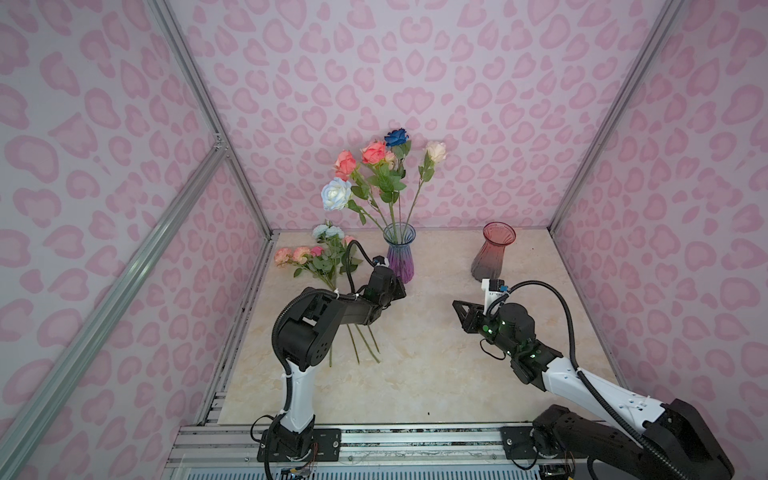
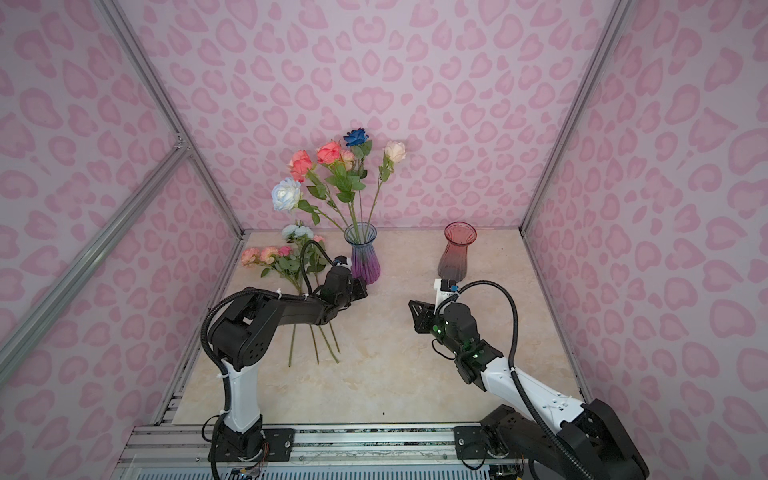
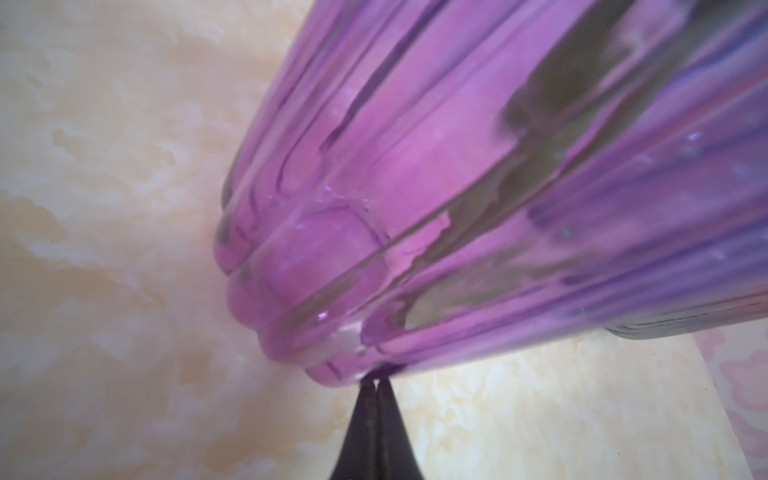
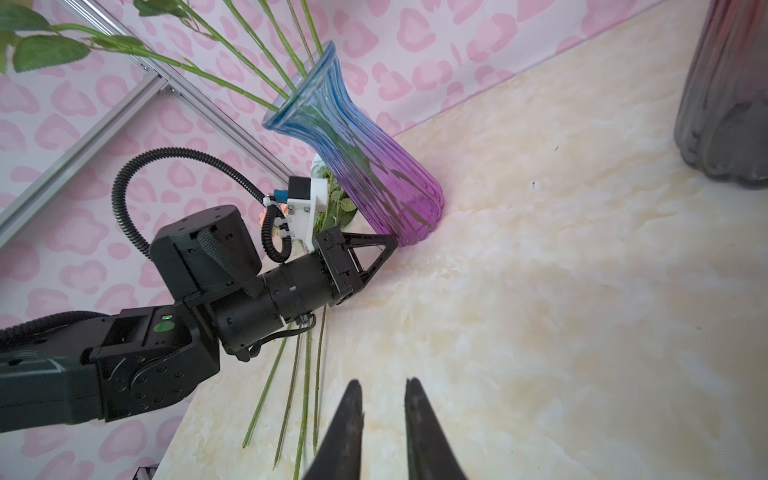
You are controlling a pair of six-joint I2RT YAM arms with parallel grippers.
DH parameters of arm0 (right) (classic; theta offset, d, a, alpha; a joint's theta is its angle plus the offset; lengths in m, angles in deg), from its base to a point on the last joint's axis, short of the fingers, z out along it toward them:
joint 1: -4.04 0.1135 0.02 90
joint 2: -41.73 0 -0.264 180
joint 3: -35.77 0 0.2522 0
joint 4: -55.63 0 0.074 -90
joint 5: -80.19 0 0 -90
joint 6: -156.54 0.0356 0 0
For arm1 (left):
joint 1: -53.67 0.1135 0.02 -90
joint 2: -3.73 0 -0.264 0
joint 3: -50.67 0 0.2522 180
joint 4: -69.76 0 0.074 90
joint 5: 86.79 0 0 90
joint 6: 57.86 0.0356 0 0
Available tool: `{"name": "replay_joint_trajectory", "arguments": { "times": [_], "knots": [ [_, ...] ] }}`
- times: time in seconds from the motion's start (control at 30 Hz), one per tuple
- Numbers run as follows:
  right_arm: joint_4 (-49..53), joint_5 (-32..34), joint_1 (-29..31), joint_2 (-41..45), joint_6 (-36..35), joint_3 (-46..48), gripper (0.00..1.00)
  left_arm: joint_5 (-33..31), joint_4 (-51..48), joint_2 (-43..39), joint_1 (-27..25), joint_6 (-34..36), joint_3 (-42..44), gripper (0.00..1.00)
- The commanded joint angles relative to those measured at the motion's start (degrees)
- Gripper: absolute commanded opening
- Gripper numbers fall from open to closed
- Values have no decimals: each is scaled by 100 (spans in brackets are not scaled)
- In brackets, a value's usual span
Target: Arrange the flowers into the vase
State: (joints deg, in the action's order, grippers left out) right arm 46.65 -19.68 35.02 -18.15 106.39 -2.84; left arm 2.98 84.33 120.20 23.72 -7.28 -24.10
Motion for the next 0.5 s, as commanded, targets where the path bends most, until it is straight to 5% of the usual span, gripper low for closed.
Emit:
{"name": "replay_joint_trajectory", "arguments": {
  "times": [0.0, 0.47],
  "knots": [
    [279, 62, -56, 170, -108, 3, 21, -30, -84, 67, 16, -40, -122, 4],
    [1497, 434, -219, 868, -640, -477, 24, -12, -261, 120, 60, 80, -303, 4]
  ]
}}
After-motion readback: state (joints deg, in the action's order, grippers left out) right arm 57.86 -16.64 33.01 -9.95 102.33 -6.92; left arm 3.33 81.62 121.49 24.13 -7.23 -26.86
